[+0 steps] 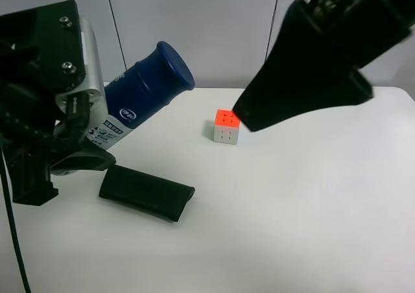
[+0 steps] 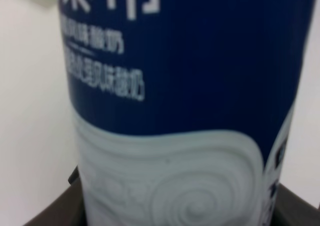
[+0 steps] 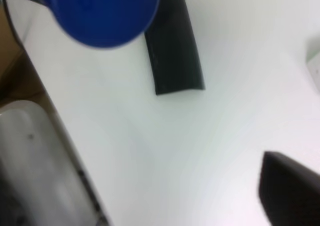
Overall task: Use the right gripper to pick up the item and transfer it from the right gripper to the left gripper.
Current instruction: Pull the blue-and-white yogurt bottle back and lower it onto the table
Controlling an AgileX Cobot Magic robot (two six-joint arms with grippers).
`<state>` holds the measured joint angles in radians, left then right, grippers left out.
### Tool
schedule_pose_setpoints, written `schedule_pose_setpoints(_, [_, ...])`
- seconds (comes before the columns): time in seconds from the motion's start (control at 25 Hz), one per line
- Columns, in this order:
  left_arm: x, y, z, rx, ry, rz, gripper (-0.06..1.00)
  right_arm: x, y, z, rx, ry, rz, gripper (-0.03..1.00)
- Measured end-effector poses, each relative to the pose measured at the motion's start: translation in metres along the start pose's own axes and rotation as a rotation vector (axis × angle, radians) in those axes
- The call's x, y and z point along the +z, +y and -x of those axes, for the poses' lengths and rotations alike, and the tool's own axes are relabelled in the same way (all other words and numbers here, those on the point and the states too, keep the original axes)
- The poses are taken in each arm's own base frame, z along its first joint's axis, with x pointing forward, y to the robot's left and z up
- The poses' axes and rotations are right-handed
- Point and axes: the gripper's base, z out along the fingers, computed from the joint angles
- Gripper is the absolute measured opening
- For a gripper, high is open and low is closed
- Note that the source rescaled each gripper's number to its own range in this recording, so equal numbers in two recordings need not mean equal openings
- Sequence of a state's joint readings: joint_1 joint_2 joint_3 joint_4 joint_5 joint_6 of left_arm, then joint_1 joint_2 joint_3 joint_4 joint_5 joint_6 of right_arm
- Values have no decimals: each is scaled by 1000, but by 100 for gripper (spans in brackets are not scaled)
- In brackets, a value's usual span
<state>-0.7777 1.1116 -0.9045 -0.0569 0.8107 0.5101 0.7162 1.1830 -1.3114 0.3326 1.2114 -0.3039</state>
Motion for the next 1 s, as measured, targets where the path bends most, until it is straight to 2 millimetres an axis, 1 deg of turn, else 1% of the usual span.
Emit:
schedule_pose_setpoints(0.12, [0, 1, 1, 0, -13, 7, 0, -23, 5, -9, 9, -56, -55, 100])
schedule_pose_setpoints(0.28, [0, 2, 4, -1, -41, 22, 0, -55, 17, -23, 19, -152, -84, 100])
schedule_pose_setpoints(0.36, [0, 2, 4, -1, -49, 27, 0, -64, 22, -37, 29, -176, -90, 100])
schedule_pose_setpoints(0.44, [0, 3, 5, -1, -56, 31, 0, -67, 26, -57, 41, -182, -94, 100])
schedule_pose_setpoints(0.56, [0, 3, 6, -1, -67, 36, 0, -57, 29, -93, 51, -145, -99, 100])
schedule_pose_setpoints(0.68, [0, 4, 7, -2, -74, 39, 0, -41, 30, -131, 63, -97, -97, 100])
schedule_pose_setpoints(0.76, [0, 4, 7, -3, -75, 39, 0, -35, 32, -155, 64, -91, -96, 100])
schedule_pose_setpoints(0.88, [0, 3, 7, -4, -75, 38, 0, -28, 35, -184, 59, -107, -101, 100])
schedule_pose_setpoints(1.0, [0, 3, 7, -4, -75, 38, 0, -23, 35, -203, 54, -186, -134, 100])
